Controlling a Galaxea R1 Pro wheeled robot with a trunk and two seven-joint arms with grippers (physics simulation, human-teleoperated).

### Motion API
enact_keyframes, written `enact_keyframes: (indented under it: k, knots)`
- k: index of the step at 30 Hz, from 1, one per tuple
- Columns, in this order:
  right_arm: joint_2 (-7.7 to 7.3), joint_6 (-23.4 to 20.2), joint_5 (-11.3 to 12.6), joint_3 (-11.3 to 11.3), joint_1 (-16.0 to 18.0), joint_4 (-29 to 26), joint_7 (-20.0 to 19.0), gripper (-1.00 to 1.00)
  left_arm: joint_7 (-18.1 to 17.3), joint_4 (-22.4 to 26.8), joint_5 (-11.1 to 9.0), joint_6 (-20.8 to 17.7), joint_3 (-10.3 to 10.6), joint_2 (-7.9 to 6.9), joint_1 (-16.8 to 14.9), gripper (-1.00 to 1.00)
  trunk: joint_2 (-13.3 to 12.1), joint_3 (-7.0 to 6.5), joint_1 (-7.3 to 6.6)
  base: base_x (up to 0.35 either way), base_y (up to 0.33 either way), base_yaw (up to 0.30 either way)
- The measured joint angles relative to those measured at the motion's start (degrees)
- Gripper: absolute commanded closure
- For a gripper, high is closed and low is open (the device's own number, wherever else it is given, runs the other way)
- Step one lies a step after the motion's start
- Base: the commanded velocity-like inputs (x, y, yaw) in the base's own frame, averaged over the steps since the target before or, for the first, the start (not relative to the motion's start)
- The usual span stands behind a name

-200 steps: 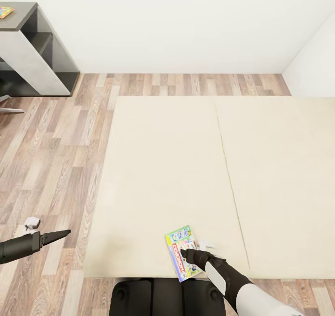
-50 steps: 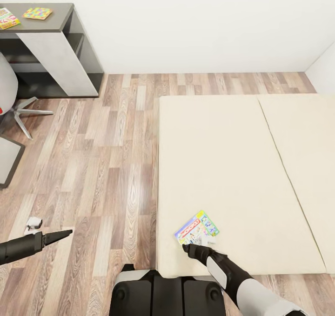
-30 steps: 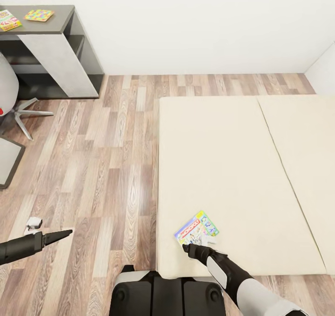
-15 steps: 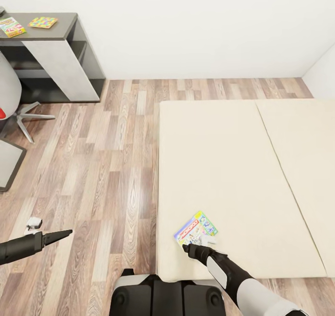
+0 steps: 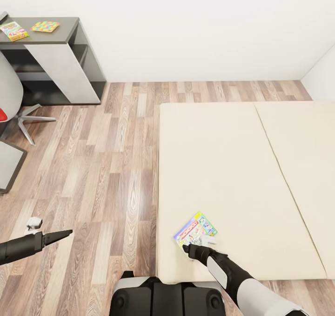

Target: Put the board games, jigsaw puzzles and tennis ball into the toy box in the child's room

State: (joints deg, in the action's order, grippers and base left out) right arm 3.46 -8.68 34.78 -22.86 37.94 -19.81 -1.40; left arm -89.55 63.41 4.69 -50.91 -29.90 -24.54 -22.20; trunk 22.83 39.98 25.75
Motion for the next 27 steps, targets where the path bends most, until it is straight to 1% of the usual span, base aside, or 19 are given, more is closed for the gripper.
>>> enact_keyframes:
  k: [7, 10, 15, 22, 27]
  knots:
    - [-0.10, -0.02, 0.00, 0.01, 0.00, -0.01, -0.03, -1.00, 0.00, -0.02, 0.00, 0.00, 0.00, 0.00, 0.00, -1.00, 0.00, -0.02, 0.00, 0.000, 0.000, 0.000]
    - [-0.96, 0.00, 0.00, 0.17, 0.00, -0.01, -0.07, -1.00, 0.00, -0.03, 0.00, 0.00, -0.04, 0.00, 0.00, -1.00, 0.00, -0.02, 0.00, 0.000, 0.000, 0.000]
    - [-1.55, -0.03, 0.08, 0.24, 0.00, -0.02, -0.08, -1.00, 0.00, -0.02, 0.00, 0.00, -0.02, 0.00, 0.00, -1.00, 0.00, -0.03, 0.00, 0.000, 0.000, 0.000]
    - [-1.80, -0.32, 0.19, 0.35, 0.00, -0.02, -0.15, -1.00, 0.00, -0.01, 0.00, 0.00, 0.01, 0.00, 0.00, -1.00, 0.00, -0.25, 0.00, 0.000, 0.000, 0.000]
    - [-1.84, -1.83, 0.21, 0.94, 0.01, -0.10, -0.17, -1.00, 0.00, 0.00, 0.00, 0.00, 0.01, -0.01, 0.00, -1.00, 0.00, -0.53, 0.00, 0.000, 0.000, 0.000]
